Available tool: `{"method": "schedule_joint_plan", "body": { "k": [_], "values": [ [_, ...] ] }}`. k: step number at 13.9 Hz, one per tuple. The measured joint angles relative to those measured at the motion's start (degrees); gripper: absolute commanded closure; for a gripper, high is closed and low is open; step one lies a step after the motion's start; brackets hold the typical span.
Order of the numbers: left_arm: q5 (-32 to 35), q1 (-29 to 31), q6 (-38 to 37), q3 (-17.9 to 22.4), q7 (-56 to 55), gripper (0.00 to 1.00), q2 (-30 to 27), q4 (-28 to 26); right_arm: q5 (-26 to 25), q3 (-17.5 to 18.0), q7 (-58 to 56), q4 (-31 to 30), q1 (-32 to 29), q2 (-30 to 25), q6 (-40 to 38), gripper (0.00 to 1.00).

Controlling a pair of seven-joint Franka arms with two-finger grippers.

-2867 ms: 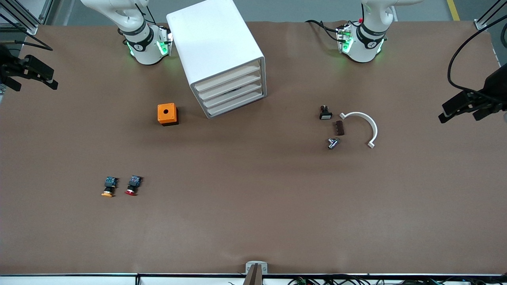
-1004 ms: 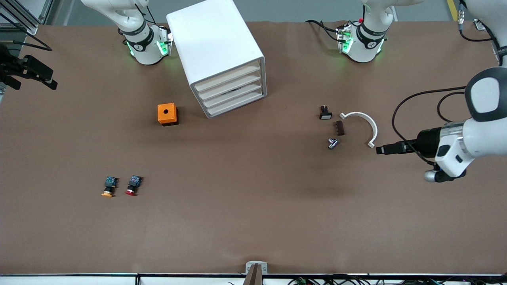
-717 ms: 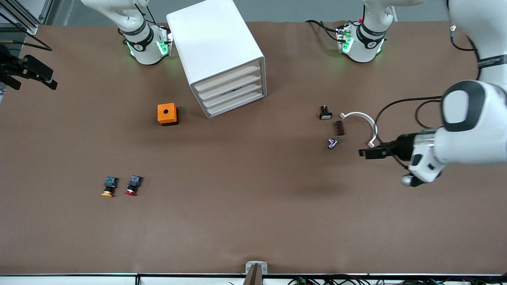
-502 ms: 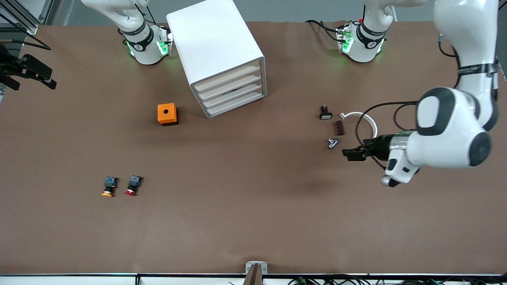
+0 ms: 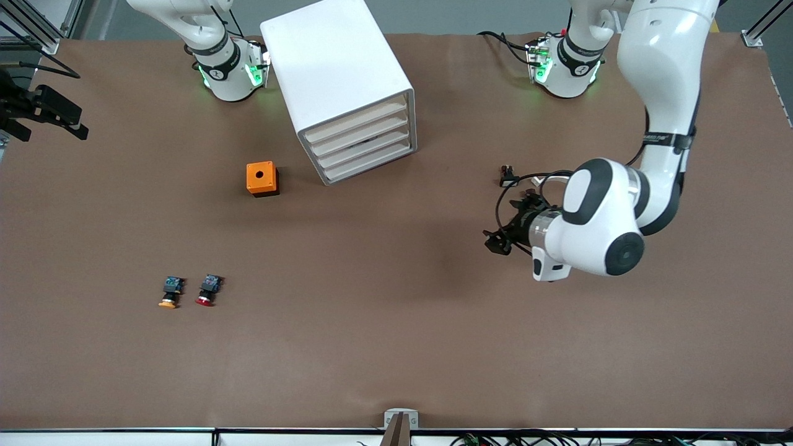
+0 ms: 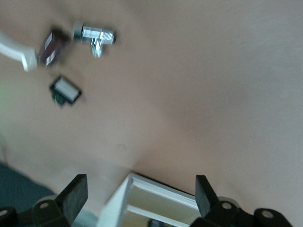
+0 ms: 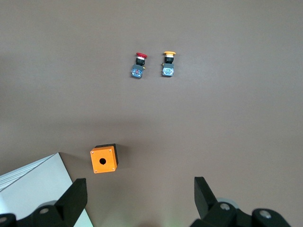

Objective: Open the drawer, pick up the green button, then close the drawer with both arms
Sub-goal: 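Reach the left gripper to the white cabinet's drawer front, then pull the drawer open with the left gripper while the right gripper approaches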

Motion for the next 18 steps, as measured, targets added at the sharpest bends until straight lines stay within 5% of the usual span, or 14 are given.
{"method": "schedule_joint_plan", "body": {
  "k": [6,13,18],
  "values": [
    [-9.65,-3.34,-3.12,-2.58,-29.33,0.00,4.79,1.22,-0.01,-0.02,-0.24,0.00,-0.02,0.00,0.00,0.00],
    [-22.47,-3.16,-4.89,-6.36,-46.55,0.00,12.84,2.08,-0.87,-0.10,-0.26,-0.37,-0.16,1.69,0.42,0.00],
    [-22.70,-3.76,-5.44,-10.59,-51.64,0.22,17.35,2.16,-1.71,-0.17,-0.56,-0.06,-2.15,13.18,3.31,0.00]
  ]
}}
